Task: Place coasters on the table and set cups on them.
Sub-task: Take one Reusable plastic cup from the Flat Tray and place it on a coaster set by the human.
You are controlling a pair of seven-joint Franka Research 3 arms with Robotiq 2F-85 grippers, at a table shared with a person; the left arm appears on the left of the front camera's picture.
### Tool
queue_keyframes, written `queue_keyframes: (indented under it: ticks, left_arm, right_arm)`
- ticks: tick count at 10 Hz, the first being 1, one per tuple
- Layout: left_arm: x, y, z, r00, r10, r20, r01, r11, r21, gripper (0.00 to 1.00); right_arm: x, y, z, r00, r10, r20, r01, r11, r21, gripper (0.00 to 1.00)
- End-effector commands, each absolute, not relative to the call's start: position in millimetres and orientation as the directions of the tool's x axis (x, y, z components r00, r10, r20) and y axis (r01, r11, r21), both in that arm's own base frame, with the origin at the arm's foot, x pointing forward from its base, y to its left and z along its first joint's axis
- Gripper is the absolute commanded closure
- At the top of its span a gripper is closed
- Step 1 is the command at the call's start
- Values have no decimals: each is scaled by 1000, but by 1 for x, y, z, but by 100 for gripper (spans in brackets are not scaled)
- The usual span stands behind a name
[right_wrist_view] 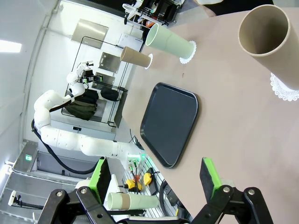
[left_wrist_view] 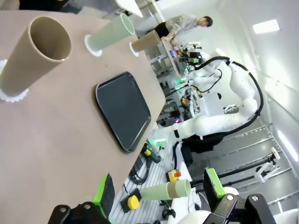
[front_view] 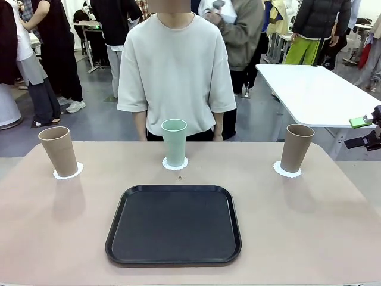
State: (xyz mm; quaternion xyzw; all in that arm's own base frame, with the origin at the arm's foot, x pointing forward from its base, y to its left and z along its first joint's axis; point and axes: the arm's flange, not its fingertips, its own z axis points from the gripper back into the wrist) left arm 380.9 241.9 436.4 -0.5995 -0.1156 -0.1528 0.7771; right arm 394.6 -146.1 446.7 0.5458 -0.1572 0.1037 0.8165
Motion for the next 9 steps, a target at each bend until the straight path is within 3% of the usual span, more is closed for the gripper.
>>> queue_keyframes:
  ticks: [1,9]
  left_arm:
    - [380,243,438,933,-101,345,359,247,-900,0]
    - [380,243,438,933,-101,345,359,247,-900,0]
  right_arm:
    - [394,-145,446,927,-8,374,-344,376,861,0]
    - [394,-145,446,927,-8,374,-344,376,861,0]
